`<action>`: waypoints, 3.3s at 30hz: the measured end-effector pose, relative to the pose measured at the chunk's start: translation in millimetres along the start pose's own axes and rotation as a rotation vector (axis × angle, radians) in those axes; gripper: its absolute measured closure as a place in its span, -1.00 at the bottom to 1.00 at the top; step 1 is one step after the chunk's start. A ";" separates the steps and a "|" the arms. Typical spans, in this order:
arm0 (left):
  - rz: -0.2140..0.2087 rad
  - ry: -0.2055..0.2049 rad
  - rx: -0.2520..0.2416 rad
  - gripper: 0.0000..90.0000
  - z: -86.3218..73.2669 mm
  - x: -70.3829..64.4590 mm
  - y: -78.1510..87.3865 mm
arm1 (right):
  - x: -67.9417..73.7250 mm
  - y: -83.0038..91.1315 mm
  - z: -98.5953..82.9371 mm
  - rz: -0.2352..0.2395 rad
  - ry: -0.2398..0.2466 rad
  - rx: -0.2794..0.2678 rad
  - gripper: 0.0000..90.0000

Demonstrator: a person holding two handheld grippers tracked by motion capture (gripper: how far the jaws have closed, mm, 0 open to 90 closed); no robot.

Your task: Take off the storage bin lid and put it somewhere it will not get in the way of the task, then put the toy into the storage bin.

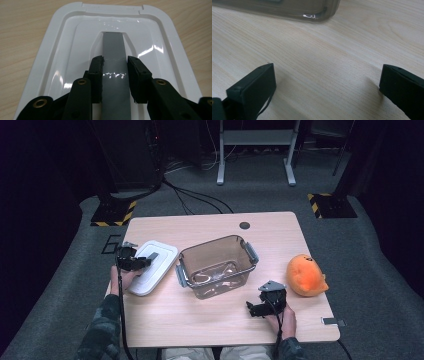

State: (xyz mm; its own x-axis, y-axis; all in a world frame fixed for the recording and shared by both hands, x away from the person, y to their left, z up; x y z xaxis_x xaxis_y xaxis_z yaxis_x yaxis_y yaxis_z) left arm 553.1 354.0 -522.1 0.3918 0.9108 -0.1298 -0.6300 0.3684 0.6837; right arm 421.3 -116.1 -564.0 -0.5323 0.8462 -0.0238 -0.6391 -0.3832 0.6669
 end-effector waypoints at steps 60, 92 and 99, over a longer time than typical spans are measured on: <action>-0.031 -0.158 -0.069 -0.84 -31.5 -72.8 45.4 | -1.4 -1.0 0.2 0.015 -0.010 0.006 -1.00; -0.057 -0.254 -0.029 -0.85 -108.0 -142.3 25.1 | -1.3 -0.9 0.3 0.015 -0.010 0.006 -1.00; -0.062 -0.243 -0.021 -0.87 -107.8 -139.6 24.3 | -1.1 -1.0 0.3 0.013 -0.011 0.005 -1.00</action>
State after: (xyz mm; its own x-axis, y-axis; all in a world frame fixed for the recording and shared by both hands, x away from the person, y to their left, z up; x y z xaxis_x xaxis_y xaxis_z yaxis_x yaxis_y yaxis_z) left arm 410.8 255.8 -564.7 0.5782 0.8158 0.0070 -0.6125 0.4285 0.6643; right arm 422.7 -116.6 -564.4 -0.5343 0.8452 -0.0074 -0.6298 -0.3923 0.6705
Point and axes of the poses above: each handheld gripper's, and its own axes: y roughly backward along the jaws, z roughly out of its top, x roughly to its left, the point moved 5 cm from there along -y, roughly forward along the jaws, and after that the axes turned 2 degrees about -x, right-handed, at the moved point
